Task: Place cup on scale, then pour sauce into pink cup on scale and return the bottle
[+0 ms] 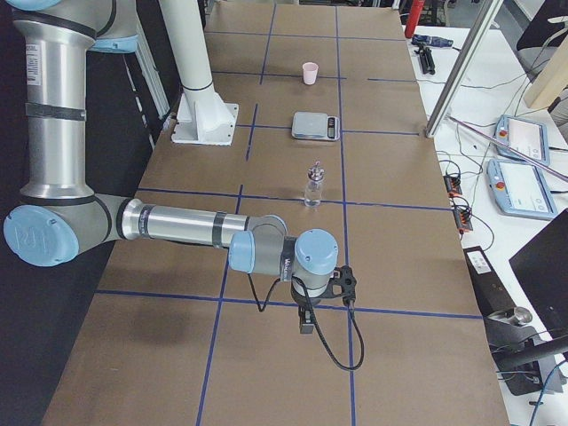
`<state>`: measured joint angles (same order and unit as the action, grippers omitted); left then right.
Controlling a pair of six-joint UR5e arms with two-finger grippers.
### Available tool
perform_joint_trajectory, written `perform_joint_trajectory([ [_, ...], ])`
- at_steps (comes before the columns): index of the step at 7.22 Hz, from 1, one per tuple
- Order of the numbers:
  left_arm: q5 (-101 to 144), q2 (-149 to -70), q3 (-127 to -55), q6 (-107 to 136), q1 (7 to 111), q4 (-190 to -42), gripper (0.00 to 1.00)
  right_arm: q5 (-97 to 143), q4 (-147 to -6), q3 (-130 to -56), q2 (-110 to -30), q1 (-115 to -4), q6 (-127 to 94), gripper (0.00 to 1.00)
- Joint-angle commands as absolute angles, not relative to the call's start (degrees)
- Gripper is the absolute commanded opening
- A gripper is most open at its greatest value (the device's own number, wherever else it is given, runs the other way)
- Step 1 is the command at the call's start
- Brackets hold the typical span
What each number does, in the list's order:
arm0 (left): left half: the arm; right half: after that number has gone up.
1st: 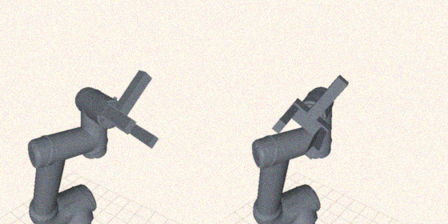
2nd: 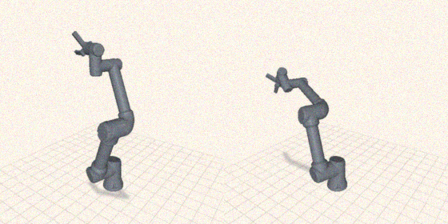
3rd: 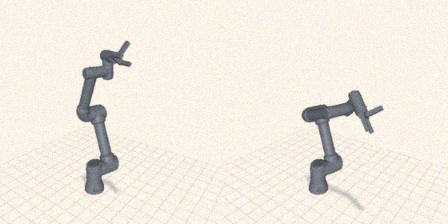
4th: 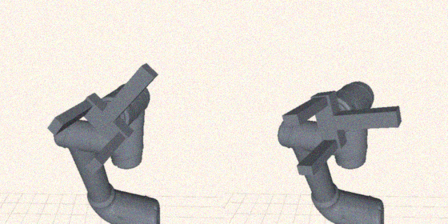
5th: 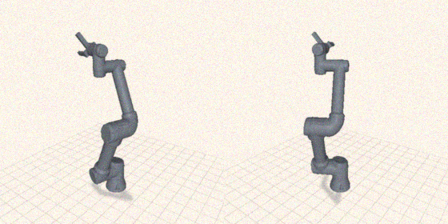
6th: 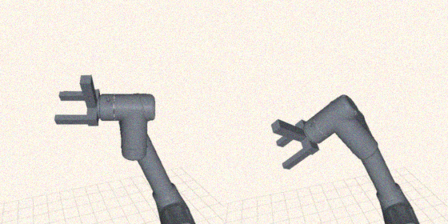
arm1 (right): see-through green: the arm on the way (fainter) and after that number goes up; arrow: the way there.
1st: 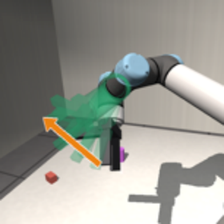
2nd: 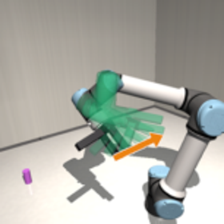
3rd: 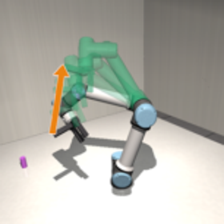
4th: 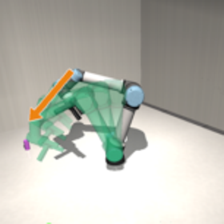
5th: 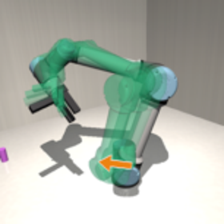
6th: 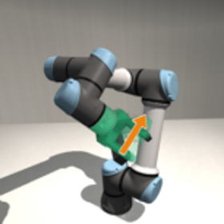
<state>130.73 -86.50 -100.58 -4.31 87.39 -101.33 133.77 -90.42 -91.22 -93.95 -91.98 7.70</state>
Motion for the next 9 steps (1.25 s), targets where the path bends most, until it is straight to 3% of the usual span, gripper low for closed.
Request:
perform_joint_trajectory([
  [1, 130.7, -90.5, -102.3, -4.0, 82.1, -100.7, 1.00, 135.5, -90.4, -91.0, -92.9, -90.7, 7.6, 1.00],
  [3, 130.7, -94.2, -102.9, 5.9, 75.7, -101.2, 1.00, 135.5, -90.3, -91.1, -92.1, -89.7, 7.6, 1.00],
  [6, 130.5, -95.0, -109.3, 30.7, 65.7, -101.7, 1.00, 135.6, -87.6, -90.8, -92.3, -88.4, 6.9, 1.00],
  [9, 128.8, -95.2, -110.7, 51.3, 56.9, -106.6, 1.00, 136.0, -87.5, -91.2, -92.1, -88.4, 6.7, 1.00],
])
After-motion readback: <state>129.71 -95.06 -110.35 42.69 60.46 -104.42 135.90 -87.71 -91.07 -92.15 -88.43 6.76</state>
